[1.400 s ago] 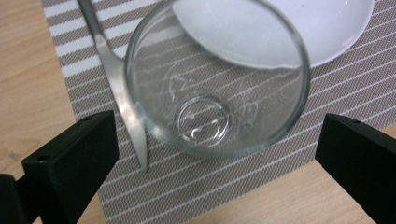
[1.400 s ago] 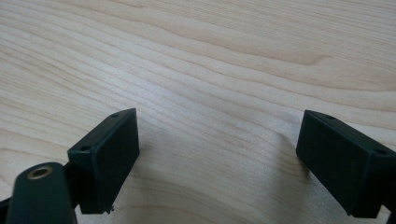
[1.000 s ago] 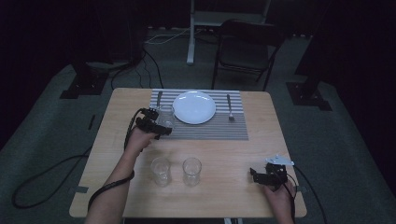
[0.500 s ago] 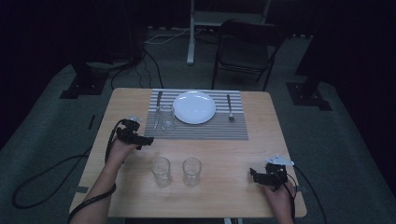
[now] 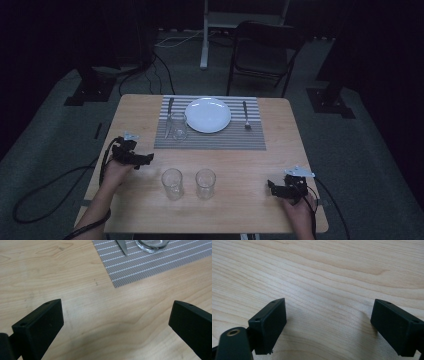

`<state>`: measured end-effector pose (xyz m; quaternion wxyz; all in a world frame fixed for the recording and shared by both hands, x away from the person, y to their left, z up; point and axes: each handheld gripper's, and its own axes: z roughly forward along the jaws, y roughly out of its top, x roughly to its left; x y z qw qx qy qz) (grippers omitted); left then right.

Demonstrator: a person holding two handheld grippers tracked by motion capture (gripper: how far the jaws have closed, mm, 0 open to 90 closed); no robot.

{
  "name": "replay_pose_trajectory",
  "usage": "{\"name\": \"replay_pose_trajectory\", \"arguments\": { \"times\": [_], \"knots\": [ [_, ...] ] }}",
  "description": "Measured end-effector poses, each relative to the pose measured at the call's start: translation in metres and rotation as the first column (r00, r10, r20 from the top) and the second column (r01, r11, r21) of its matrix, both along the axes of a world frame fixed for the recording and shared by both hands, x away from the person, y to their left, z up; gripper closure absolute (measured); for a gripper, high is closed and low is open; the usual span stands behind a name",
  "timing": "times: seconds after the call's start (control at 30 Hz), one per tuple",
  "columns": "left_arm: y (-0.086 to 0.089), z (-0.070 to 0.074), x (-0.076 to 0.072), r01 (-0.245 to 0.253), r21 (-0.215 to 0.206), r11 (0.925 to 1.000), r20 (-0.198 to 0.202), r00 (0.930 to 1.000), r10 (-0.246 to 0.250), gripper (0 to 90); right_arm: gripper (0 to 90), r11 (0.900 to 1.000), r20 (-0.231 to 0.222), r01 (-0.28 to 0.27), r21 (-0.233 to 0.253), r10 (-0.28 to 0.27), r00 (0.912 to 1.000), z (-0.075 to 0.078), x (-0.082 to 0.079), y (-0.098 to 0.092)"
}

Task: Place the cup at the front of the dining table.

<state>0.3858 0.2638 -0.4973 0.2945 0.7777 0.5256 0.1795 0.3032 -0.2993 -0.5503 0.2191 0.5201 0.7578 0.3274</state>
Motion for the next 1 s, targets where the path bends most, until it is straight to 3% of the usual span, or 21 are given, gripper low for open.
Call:
{"name": "replay_pose_trajectory", "arguments": {
  "times": [0.13, 0.2, 0.3, 0.43, 0.57, 0.87, 1.0],
  "knots": [
    [0.007, -0.001, -0.014, -0.024, -0.021, 0.9995, 0.028, 0.9993, 0.025, 0.1, 12.8, 1.0, 0.0, 0.0, 0.0, 0.0, 1.0, 0.0, 0.0, 0.0],
    [0.011, -0.004, -0.021, -0.029, -0.013, 0.9995, 0.041, 0.9987, 0.029, 0.1, 12.9, 1.0, 0.0, 0.0, 0.0, 0.0, 1.0, 0.0, 0.0, 0.0],
    [0.015, -0.008, -0.03, -0.039, -0.007, 0.9992, 0.03, 0.9988, 0.039, 0.1, 12.8, 1.0, 0.0, 0.0, 0.0, 0.0, 1.0, 0.0, 0.0, 0.0],
    [0.018, -0.015, -0.042, -0.029, 0.039, 0.9988, 0.031, 0.9991, 0.028, 0.1, 12.8, 1.0, 0.0, 0.0, 0.0, 0.0, 1.0, 0.0, 0.0, 0.0],
    [0.022, -0.02, -0.056, -0.036, 0.014, 0.9992, 0.039, 0.9986, 0.035, 0.1, 12.8, 1.0, -0.001, 0.0, 0.0, 0.0, 1.0, 0.0, 0.0, 0.0],
    [0.021, -0.033, -0.088, -0.067, 0.045, 0.9967, 0.076, 0.9951, 0.063, 0.1, 12.9, 1.0, -0.002, 0.001, 0.001, -0.001, 1.0, 0.0, 0.0, 0.0],
    [0.019, -0.035, -0.102, -0.066, 0.07, 0.9953, 0.111, 0.9921, 0.058, 0.1, 12.9, 1.0, -0.001, 0.001, 0.001, -0.001, 1.0, 0.0, 0.0, 0.0]
  ]
}}
